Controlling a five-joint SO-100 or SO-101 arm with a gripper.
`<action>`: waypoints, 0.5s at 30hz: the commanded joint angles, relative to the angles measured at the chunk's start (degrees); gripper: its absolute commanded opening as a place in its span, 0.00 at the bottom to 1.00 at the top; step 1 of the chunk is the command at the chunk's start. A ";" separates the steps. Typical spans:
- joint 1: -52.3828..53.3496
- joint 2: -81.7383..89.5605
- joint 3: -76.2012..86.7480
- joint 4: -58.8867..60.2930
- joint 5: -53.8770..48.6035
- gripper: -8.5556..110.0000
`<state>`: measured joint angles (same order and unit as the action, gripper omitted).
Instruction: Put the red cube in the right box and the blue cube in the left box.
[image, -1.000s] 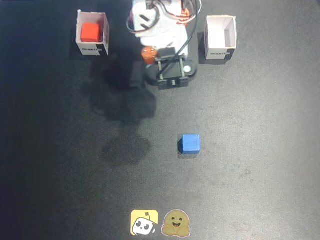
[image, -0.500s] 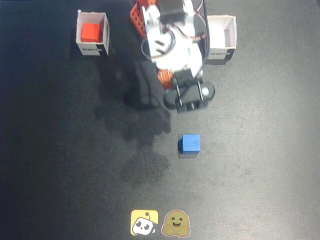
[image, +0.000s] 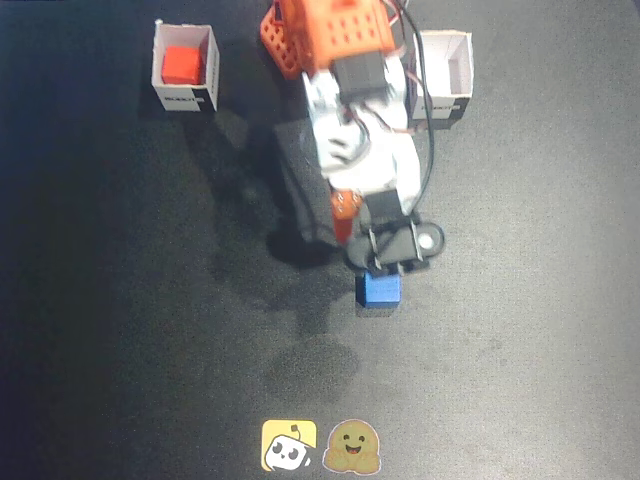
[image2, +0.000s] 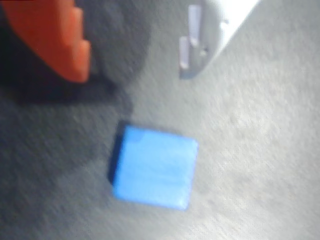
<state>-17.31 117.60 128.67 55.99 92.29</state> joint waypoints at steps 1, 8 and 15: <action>-0.70 -2.11 -3.78 -2.55 1.05 0.22; -1.76 -8.44 -7.03 -4.48 2.72 0.23; -2.64 -16.79 -11.51 -6.77 4.04 0.24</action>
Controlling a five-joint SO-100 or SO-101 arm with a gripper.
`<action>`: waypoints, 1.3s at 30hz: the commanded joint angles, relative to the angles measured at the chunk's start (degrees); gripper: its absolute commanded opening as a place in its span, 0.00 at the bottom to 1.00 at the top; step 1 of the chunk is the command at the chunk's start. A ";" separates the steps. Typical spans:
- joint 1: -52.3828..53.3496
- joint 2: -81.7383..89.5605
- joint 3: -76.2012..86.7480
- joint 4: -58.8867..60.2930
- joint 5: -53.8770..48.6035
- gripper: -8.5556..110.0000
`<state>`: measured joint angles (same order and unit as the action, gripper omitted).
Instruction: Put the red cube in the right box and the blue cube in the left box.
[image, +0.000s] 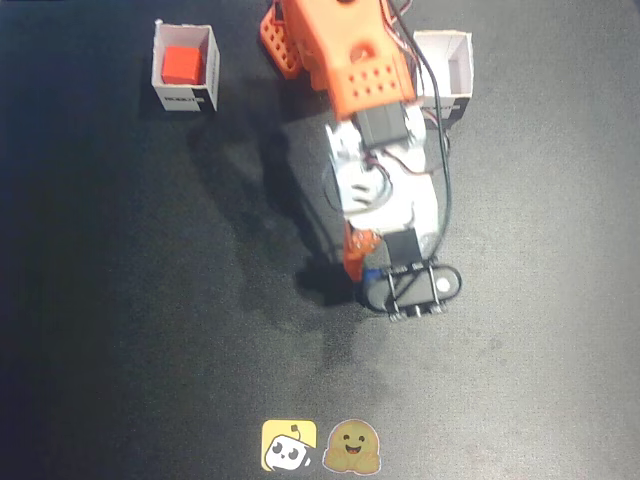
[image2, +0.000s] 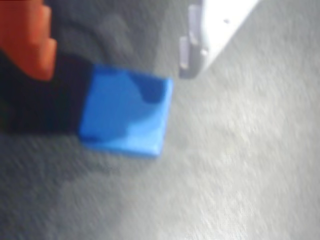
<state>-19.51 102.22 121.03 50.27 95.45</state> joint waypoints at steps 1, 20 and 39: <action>-0.62 -1.85 -4.04 -1.58 1.05 0.25; -1.05 -10.63 -3.34 -7.47 2.55 0.26; 1.49 -13.54 1.23 -12.66 2.90 0.13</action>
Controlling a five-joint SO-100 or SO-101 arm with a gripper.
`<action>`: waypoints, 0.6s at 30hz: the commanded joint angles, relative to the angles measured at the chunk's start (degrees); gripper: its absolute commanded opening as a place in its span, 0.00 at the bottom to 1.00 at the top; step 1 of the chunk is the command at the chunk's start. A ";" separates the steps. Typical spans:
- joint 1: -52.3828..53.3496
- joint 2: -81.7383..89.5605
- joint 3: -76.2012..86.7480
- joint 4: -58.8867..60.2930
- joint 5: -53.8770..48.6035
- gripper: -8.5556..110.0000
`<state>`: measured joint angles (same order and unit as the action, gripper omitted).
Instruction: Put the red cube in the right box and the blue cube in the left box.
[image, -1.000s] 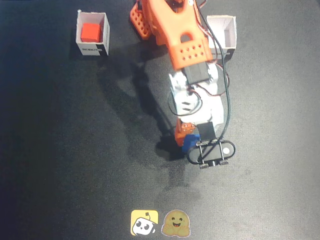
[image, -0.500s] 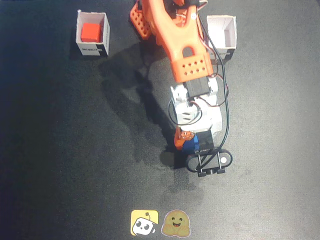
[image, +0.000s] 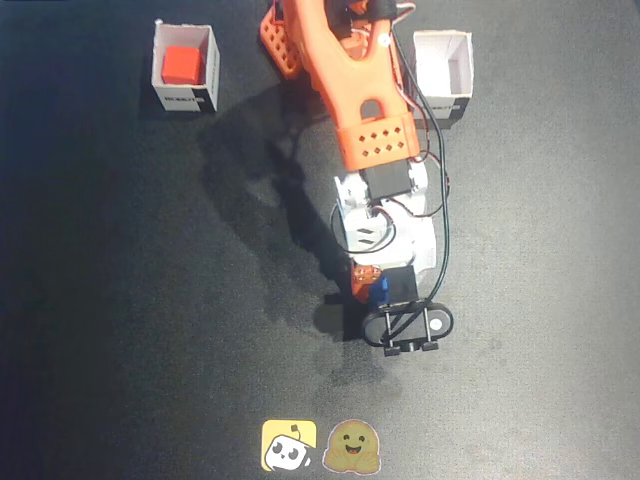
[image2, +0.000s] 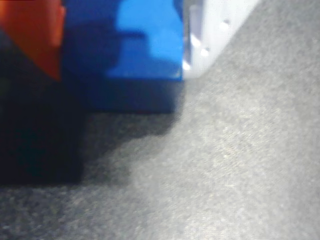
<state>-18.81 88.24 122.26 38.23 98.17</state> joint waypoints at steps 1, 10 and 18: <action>0.97 0.79 0.00 -0.53 0.09 0.13; 2.99 11.25 -2.37 9.23 -1.49 0.14; 6.86 14.77 -9.32 21.01 -4.22 0.14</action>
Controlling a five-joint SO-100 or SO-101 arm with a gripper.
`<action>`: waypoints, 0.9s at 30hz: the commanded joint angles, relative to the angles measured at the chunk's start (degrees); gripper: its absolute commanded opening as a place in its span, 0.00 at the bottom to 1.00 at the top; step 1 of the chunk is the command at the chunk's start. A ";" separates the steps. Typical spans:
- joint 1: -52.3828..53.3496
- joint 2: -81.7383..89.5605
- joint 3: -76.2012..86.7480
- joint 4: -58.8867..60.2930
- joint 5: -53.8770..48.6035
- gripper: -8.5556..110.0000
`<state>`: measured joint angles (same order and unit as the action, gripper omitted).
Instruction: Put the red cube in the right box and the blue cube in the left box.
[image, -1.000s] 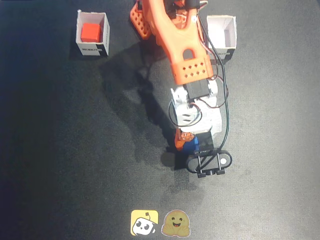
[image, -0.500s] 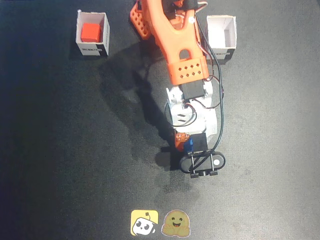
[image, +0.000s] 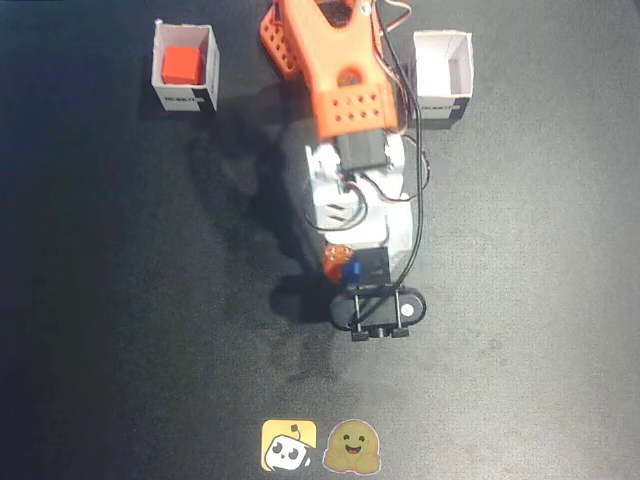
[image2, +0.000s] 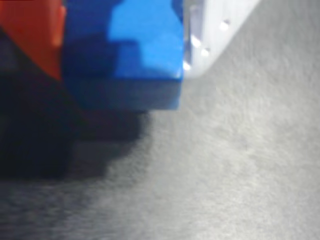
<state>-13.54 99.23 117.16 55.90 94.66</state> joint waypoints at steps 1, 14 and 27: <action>2.11 4.13 -4.75 4.66 -0.70 0.14; -1.58 11.16 -4.39 15.29 -0.26 0.14; -17.23 16.08 -9.76 24.52 -0.44 0.14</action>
<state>-27.69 112.32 110.30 79.45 94.57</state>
